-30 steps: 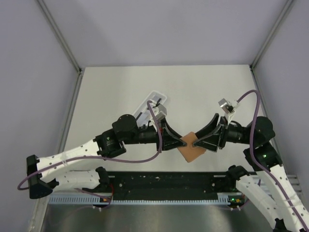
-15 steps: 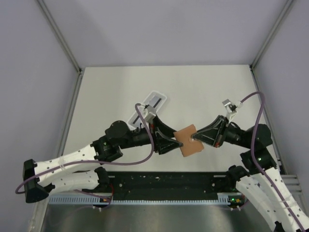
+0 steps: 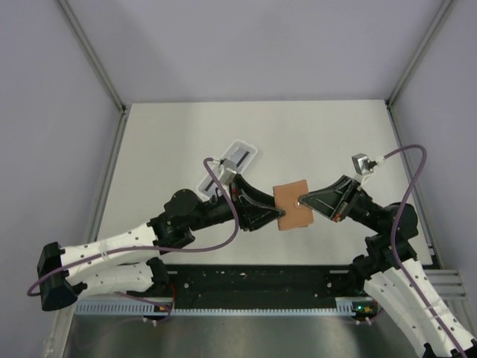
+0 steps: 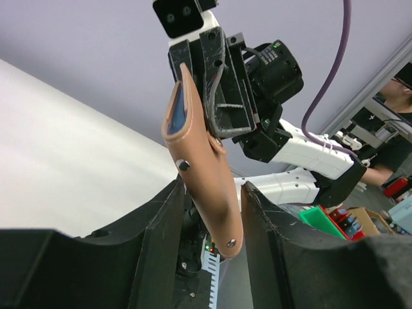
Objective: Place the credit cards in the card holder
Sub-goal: Open the card holder at the center of the board.
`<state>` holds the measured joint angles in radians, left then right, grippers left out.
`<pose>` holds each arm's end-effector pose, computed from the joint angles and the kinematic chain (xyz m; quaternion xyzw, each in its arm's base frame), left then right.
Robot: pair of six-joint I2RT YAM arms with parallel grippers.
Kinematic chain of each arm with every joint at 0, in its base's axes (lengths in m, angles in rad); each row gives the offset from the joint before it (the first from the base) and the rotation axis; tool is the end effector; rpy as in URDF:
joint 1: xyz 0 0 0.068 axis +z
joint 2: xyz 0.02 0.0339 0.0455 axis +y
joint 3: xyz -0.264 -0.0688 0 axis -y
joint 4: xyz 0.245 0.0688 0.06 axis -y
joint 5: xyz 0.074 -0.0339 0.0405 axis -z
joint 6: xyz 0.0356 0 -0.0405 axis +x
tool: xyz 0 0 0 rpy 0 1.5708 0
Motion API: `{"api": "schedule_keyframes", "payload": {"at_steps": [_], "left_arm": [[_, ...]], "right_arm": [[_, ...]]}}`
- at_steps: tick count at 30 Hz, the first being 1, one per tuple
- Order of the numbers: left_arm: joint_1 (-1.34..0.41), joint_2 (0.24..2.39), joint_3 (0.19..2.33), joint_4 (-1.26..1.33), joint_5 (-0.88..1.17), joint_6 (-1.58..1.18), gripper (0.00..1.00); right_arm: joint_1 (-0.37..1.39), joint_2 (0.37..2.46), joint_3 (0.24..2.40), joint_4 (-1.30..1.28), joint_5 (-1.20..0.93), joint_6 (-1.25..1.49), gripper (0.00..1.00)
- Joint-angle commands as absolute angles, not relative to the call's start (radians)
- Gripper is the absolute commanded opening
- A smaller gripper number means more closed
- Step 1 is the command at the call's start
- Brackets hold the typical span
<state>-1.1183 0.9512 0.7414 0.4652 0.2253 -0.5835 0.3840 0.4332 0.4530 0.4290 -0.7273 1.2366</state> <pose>0.0908 -0.2049 0.3635 0.2463 0.5623 -0.6366 0.4668 0.0976 0.0649 0.3328 -0.0686 0.5773 0.7038 0.4084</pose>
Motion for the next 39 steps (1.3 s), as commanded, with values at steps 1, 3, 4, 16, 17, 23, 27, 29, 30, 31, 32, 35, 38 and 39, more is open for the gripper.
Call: {"api": "schedule_keyframes", "payload": {"at_steps": [1,3,4,16,17,23,27,29,30,31,32,35,38,39], "left_arm": [[-1.121,0.989,0.773,0.552,0.268,-0.612,0.46],[-1.121,1.002,0.778,0.558,0.271,-0.617,0.45],[-1.121,1.006,0.779,0.561,0.273,-0.617,0.41],[-1.121,0.927,0.828,0.231,0.063,-0.465,0.0],[-1.121,0.923,0.84,0.183,0.028,-0.448,0.0],[-1.127,0.951,0.899,-0.036,-0.268,-0.428,0.0],[-1.152,0.995,0.937,-0.1,-0.371,-0.437,0.0],[-1.167,1.017,0.953,-0.118,-0.406,-0.439,0.0],[-1.176,1.028,0.959,-0.123,-0.42,-0.439,0.0],[-1.183,1.038,0.965,-0.127,-0.431,-0.44,0.0],[-1.189,1.046,0.968,-0.132,-0.442,-0.44,0.0],[-1.207,1.071,0.983,-0.152,-0.475,-0.446,0.0],[-1.219,1.083,0.991,-0.156,-0.491,-0.448,0.0],[-1.224,1.086,0.992,-0.155,-0.492,-0.448,0.0]], "right_arm": [[0.385,0.425,0.491,0.508,-0.684,1.276,0.0],[0.387,0.425,0.489,0.508,-0.684,1.278,0.0],[0.388,0.426,0.489,0.508,-0.686,1.278,0.0],[0.388,0.472,0.82,-0.271,-0.556,0.718,0.62],[0.388,0.488,0.839,-0.314,-0.533,0.689,0.64],[0.443,0.59,0.934,-0.532,-0.281,0.595,0.69],[0.561,0.643,0.966,-0.594,-0.091,0.6,0.67],[0.619,0.672,0.974,-0.6,-0.029,0.614,0.66],[0.647,0.684,0.977,-0.597,-0.005,0.621,0.65],[0.679,0.701,0.977,-0.586,0.033,0.63,0.65],[0.707,0.718,0.976,-0.574,0.057,0.635,0.65],[0.787,0.759,0.976,-0.529,0.112,0.653,0.64],[0.848,0.811,0.979,-0.494,0.141,0.67,0.64],[0.859,0.824,0.977,-0.477,0.144,0.678,0.64]]}}
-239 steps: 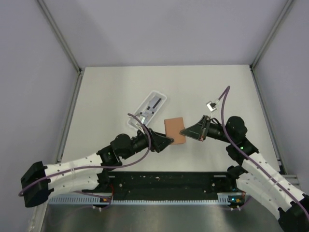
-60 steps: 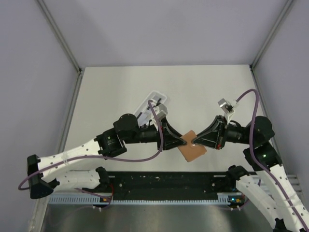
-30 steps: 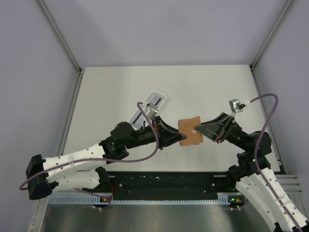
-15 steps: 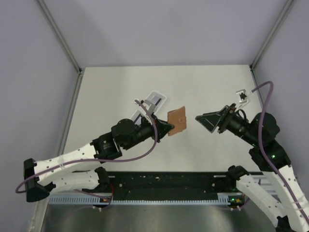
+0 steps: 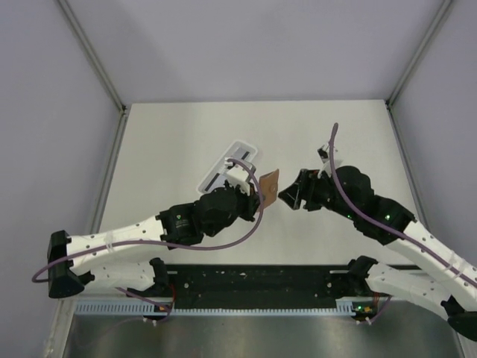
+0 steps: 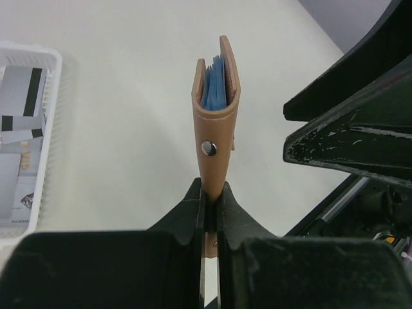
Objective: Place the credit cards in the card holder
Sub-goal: Open the card holder at the center of the board.
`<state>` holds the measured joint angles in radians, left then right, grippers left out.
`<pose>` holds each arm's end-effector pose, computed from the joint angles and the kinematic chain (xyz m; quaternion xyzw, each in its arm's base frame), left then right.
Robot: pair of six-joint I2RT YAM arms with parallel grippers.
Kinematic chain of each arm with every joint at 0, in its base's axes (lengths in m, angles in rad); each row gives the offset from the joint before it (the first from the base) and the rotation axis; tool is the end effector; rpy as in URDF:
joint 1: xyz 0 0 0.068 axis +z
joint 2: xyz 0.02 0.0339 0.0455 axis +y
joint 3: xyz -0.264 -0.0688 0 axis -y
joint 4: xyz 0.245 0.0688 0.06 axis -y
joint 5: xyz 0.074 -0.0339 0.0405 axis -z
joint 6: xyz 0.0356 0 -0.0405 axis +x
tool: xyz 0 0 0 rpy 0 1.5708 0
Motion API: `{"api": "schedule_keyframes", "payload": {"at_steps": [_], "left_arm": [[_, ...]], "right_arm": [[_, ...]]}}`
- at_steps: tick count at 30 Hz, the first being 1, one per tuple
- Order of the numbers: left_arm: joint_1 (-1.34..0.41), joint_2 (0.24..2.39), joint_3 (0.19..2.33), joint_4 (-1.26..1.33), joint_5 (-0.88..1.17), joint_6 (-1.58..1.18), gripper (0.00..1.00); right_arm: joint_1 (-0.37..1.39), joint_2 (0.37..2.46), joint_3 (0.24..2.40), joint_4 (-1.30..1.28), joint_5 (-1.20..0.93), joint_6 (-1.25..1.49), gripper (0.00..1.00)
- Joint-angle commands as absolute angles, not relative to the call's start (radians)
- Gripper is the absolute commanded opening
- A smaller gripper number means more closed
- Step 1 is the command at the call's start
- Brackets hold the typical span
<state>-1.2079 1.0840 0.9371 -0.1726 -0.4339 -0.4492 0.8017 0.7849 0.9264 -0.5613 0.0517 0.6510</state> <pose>0.1022 -0.2271 0.3369 0.1760 0.7820 -0.3035 0.5152 0.1177 0.1190 0.3494 -0.0491 0.8373 0.3451 0.4211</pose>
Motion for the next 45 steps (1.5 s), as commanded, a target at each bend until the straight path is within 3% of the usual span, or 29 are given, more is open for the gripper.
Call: {"api": "schedule_keyframes", "payload": {"at_steps": [1,11,28,36,42,45], "left_arm": [[-1.227,1.089,0.994,-0.153,-0.491,-0.448,0.0],[-1.244,1.108,0.997,-0.137,-0.472,-0.448,0.0],[-1.246,1.042,0.946,-0.068,-0.492,-0.437,0.0],[-1.246,1.037,0.93,-0.057,-0.469,-0.44,0.0],[-1.246,1.032,0.922,-0.057,-0.479,-0.446,0.0],[-1.244,1.04,0.911,-0.061,-0.494,-0.451,0.0]], "right_arm": [[0.865,0.836,0.974,-0.469,0.147,0.684,0.64],[0.876,0.873,0.93,-0.359,0.117,0.724,0.63],[0.877,0.925,0.904,-0.397,0.135,0.738,0.58],[0.879,0.956,0.951,-0.52,0.31,0.709,0.52],[0.877,0.985,1.037,-0.756,0.642,0.638,0.44],[0.877,0.898,1.02,-0.729,0.618,0.611,0.45]]}}
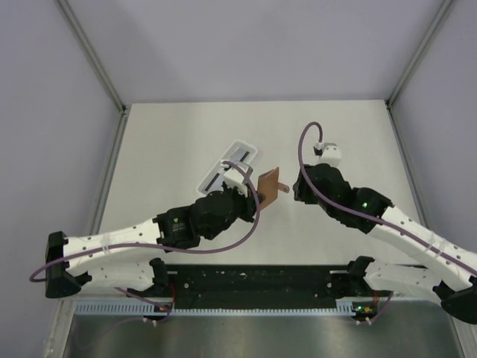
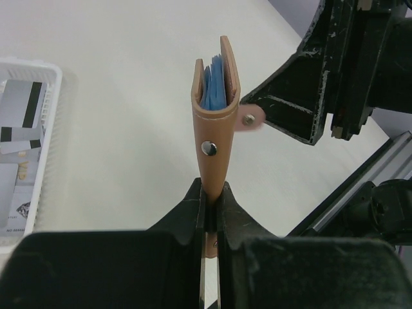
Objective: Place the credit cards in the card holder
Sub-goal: Open the card holder at the center of the board.
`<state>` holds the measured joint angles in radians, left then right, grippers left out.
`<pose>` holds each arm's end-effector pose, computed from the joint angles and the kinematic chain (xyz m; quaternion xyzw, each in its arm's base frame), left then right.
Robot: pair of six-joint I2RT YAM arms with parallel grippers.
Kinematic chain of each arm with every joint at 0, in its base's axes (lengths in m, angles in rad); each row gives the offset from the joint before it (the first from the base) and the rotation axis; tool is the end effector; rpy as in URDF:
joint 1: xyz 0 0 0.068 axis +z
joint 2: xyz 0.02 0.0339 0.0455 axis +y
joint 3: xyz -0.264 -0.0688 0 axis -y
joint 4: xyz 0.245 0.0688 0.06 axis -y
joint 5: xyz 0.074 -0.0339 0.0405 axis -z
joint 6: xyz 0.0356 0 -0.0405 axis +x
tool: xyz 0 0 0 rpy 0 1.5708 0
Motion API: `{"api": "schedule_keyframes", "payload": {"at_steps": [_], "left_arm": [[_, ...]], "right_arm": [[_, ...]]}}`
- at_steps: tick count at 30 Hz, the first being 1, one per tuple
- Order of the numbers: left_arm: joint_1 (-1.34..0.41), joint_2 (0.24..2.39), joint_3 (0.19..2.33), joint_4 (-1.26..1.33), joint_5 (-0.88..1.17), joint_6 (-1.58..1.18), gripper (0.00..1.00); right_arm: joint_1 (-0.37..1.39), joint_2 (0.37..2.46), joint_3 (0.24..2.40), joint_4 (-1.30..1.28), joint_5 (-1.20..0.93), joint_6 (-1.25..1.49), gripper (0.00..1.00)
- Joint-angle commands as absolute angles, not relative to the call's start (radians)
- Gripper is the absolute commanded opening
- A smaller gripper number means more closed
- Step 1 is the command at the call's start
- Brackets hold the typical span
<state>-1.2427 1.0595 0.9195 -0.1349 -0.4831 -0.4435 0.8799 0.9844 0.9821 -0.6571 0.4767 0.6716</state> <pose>0.0941 -0.2251 0.3403 0.1682 0.7694 -0.3107 0.5322 0.1417 0.1457 0.3281 0.0126 0.8786 0.1481 0.4538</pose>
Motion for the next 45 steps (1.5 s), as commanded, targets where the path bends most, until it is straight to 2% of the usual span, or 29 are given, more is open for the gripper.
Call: {"api": "schedule_keyframes", "payload": {"at_steps": [1,5,11,19,24,25,28,32,34,38,42,45], "left_arm": [[-1.238,1.046,0.905,-0.058,-0.494,-0.456,0.0],[-1.151,1.084,0.835,0.032,-0.364,-0.512,0.0],[-0.965,1.257,0.686,0.431,0.093,-0.623,0.03],[-0.901,1.578,0.678,0.791,0.328,-0.759,0.03],[-0.867,1.692,0.664,0.871,0.354,-0.816,0.09],[-0.864,1.704,0.658,0.876,0.354,-0.821,0.12],[-0.856,1.721,0.652,0.853,0.338,-0.812,0.31],[-0.842,1.658,0.646,0.734,0.281,-0.763,0.51],[-0.833,1.579,0.646,0.628,0.23,-0.72,0.71],[-0.792,1.376,0.678,0.286,0.057,-0.649,0.81],[-0.701,1.231,0.719,0.1,-0.095,-0.519,0.86],[-0.606,1.224,0.779,0.005,-0.121,-0.416,0.86]], "right_arm": [[0.879,0.859,0.996,-0.683,0.574,0.589,0.46],[0.876,0.714,0.905,-0.563,0.47,0.578,0.51],[0.876,0.689,0.881,-0.568,0.414,0.563,0.55],[0.876,0.678,0.833,-0.555,0.399,0.6,0.57],[0.876,0.654,0.808,-0.557,0.396,0.611,0.58],[0.877,0.65,0.805,-0.557,0.396,0.614,0.59],[0.876,0.649,0.801,-0.557,0.4,0.614,0.63],[0.877,0.649,0.804,-0.56,0.414,0.607,0.69],[0.876,0.65,0.807,-0.563,0.425,0.601,0.71],[0.874,0.661,0.813,-0.565,0.436,0.595,0.72],[0.874,0.695,0.818,-0.561,0.419,0.604,0.72],[0.873,0.718,0.816,-0.558,0.388,0.609,0.72]]}}
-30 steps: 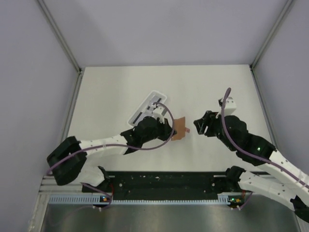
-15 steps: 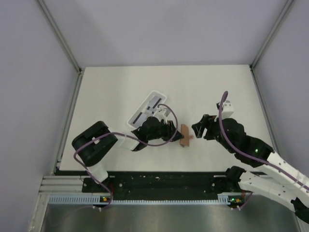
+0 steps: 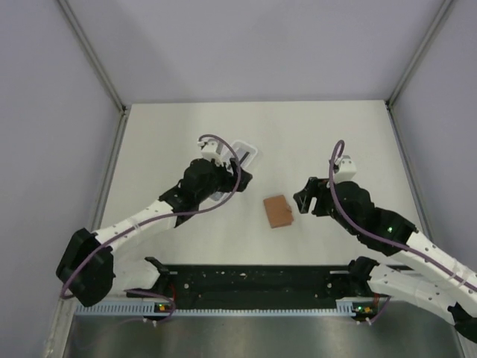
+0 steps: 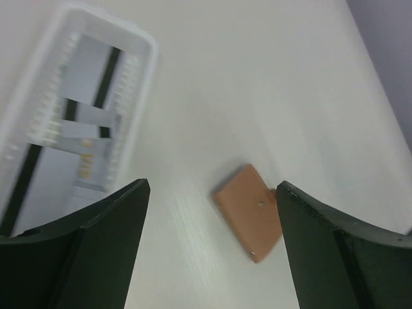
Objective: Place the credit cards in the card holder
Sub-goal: Pick up the credit card from the storage box.
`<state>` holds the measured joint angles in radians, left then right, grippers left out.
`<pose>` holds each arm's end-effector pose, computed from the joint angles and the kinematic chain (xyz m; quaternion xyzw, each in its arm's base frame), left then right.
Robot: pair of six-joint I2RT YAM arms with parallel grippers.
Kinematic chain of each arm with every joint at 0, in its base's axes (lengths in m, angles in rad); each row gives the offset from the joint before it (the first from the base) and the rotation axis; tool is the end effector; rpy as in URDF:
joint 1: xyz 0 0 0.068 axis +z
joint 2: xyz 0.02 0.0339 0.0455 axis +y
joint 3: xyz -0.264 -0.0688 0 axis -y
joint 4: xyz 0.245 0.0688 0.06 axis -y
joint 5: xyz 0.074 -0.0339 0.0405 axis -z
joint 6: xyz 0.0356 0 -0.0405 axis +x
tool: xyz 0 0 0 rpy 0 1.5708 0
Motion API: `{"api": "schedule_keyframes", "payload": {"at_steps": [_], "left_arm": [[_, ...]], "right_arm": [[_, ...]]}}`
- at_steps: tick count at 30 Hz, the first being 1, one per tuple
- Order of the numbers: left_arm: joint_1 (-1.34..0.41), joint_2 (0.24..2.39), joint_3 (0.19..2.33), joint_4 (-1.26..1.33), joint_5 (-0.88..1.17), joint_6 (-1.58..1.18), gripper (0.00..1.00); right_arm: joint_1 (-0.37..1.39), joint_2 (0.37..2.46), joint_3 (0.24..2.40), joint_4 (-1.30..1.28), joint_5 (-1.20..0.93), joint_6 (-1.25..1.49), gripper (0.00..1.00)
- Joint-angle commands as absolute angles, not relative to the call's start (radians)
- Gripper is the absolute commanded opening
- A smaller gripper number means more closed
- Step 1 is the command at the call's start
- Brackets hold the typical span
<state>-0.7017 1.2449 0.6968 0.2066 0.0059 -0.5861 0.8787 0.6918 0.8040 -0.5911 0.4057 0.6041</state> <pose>0.2130 -0.1803 0.2504 0.0489 0.8155 -0.3481 0.4597 0.1054 0.1051 0.3198 -0.0110 0.8436 0.2165 0.4914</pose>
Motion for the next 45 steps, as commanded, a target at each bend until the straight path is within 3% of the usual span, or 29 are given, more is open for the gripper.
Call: {"api": "schedule_keyframes", "payload": {"at_steps": [1,12,24,30,34,40,45], "left_arm": [[-0.576,1.251,0.817,-0.046,-0.124,-0.376,0.86],[-0.483,1.641,1.147,-0.267,-0.207,-0.008,0.85],[-0.443,1.772,1.189,-0.275,-0.164,0.026,0.75],[-0.443,1.805,1.198,-0.308,-0.126,-0.026,0.6],[-0.443,1.802,1.192,-0.331,-0.08,-0.066,0.38],[-0.443,1.741,1.123,-0.29,-0.043,-0.115,0.3],[-0.443,1.684,1.071,-0.267,-0.006,-0.166,0.12]], "right_arm": [[0.873,0.724,0.816,-0.558,0.377,0.607,0.72],[0.873,0.692,0.808,-0.577,0.333,0.574,0.72],[0.87,0.689,0.801,-0.584,0.337,0.568,0.72],[0.87,0.684,0.795,-0.584,0.334,0.565,0.72],[0.87,0.681,0.787,-0.581,0.341,0.578,0.72],[0.87,0.681,0.779,-0.58,0.336,0.584,0.72],[0.871,0.689,0.778,-0.572,0.33,0.583,0.72]]}}
